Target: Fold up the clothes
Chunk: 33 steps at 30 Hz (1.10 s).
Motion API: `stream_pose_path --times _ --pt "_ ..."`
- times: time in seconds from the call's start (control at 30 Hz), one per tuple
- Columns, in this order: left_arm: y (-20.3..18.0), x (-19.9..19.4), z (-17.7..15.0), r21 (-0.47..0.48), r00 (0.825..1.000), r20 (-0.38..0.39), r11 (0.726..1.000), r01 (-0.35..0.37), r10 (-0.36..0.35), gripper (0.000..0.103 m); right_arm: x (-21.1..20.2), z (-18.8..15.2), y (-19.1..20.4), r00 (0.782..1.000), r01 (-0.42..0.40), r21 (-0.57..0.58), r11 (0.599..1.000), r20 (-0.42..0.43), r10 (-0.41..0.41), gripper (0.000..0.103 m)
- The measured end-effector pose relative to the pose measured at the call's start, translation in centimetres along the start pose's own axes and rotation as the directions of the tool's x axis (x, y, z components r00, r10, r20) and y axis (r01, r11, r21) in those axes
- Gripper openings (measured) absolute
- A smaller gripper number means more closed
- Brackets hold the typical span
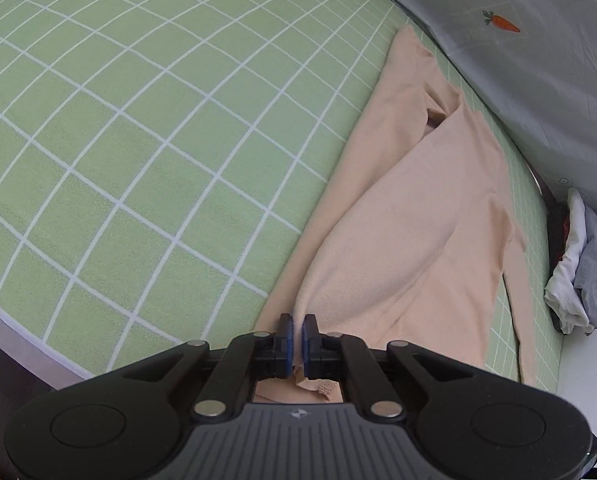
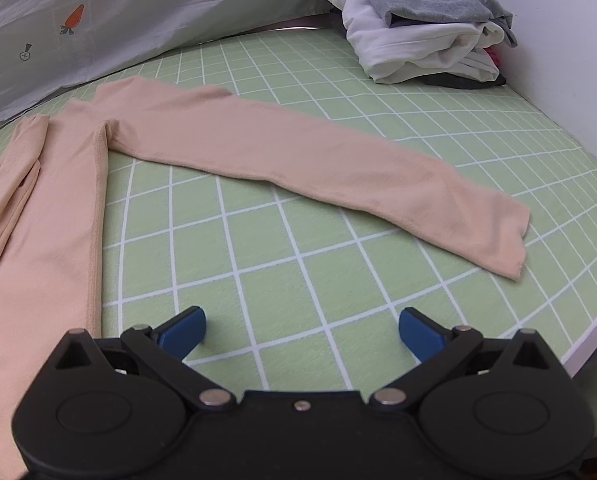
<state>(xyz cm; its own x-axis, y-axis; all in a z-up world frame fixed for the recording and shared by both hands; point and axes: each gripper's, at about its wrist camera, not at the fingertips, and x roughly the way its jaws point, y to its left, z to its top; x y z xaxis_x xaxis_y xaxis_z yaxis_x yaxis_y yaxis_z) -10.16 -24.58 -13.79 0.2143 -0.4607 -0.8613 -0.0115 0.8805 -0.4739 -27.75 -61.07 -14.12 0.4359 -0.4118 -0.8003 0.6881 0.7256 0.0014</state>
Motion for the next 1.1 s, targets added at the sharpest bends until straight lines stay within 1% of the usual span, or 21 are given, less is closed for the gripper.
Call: stream_pose_path --times 0.1,0.13,0.2,0.3,0.33,0.43,0.5,0.6,0.63,0.73,0.8,0.9,0.93,1.0,1.03,1.07,1.1 --pt "-0.7 0.0 0.3 0.042 0.999 0.002 0.999 -0.034 0.034 0.009 0.0 0.0 0.1 1.000 0.001 0.001 1.000 -0.003 -0.001 0.103" --pt "-1.1 0.0 0.4 0.062 0.999 0.008 0.997 -0.049 0.049 0.012 0.0 0.0 0.1 1.000 0.001 0.002 1.000 -0.004 -0.001 0.103" --pt "-2.2 -0.6 0.7 0.110 0.997 0.049 0.992 -0.063 0.058 0.029 0.0 0.1 0.1 1.000 0.000 0.004 1.000 -0.007 0.000 0.103" --pt "-3.9 -1.4 1.2 0.186 0.992 0.113 0.979 -0.082 0.062 0.040 0.0 0.3 0.2 1.000 -0.003 0.007 1.000 -0.018 0.003 0.103" --pt "-4.5 -1.4 1.5 0.217 0.990 0.125 0.972 -0.090 0.063 0.045 0.0 0.4 0.2 1.000 -0.003 0.005 1.000 -0.021 0.003 0.103" --pt "-6.6 -1.3 2.4 0.308 0.985 0.160 0.944 -0.114 0.067 0.053 0.1 0.8 0.6 1.000 -0.006 0.011 1.000 -0.025 0.006 0.103" --pt "-7.9 -1.2 3.0 0.367 0.981 0.183 0.921 -0.131 0.067 0.055 0.2 1.4 1.1 1.000 -0.002 0.009 1.000 -0.011 0.002 0.103" --pt "-9.5 -0.3 3.9 0.424 0.981 0.183 0.895 -0.137 0.063 0.071 0.0 3.1 2.1 1.000 -0.015 0.019 1.000 0.011 0.015 0.103" --pt "-9.9 -0.1 4.2 0.442 0.981 0.185 0.886 -0.141 0.064 0.073 0.0 3.7 2.5 1.000 -0.021 0.023 1.000 0.018 0.020 0.103" --pt "-11.3 0.6 5.4 0.493 0.980 0.189 0.857 -0.150 0.063 0.073 -0.1 5.7 3.9 0.999 -0.039 0.049 0.998 0.030 0.037 0.103" --pt "-12.0 1.0 6.5 0.524 0.982 0.180 0.839 -0.145 0.057 0.072 0.1 7.2 5.7 0.998 -0.045 0.053 0.998 0.038 0.043 0.103" --pt "-13.1 1.5 8.1 0.569 0.985 0.168 0.811 -0.137 0.049 0.069 0.2 9.0 8.7 0.995 -0.073 0.055 0.996 0.075 0.069 0.101" --pt "-13.4 1.8 8.6 0.586 0.986 0.161 0.799 -0.134 0.047 0.065 0.2 9.6 9.9 0.993 -0.087 0.058 0.995 0.084 0.082 0.098" --pt "-14.0 2.2 9.8 0.620 0.989 0.143 0.776 -0.119 0.037 0.061 0.3 10.5 12.4 0.989 -0.115 0.058 0.992 0.098 0.109 0.095" --pt "-14.2 2.5 10.4 0.635 0.991 0.133 0.765 -0.103 0.023 0.057 0.5 10.9 13.6 0.988 -0.122 0.052 0.991 0.098 0.117 0.091" --pt "-14.4 2.7 10.9 0.650 0.992 0.122 0.755 -0.088 0.010 0.055 0.6 11.1 15.0 0.989 -0.121 0.045 0.992 0.093 0.117 0.089" --pt "-14.6 2.9 11.6 0.665 0.994 0.111 0.744 -0.070 -0.005 0.053 0.9 11.3 16.3 0.990 -0.119 0.039 0.992 0.087 0.115 0.083"
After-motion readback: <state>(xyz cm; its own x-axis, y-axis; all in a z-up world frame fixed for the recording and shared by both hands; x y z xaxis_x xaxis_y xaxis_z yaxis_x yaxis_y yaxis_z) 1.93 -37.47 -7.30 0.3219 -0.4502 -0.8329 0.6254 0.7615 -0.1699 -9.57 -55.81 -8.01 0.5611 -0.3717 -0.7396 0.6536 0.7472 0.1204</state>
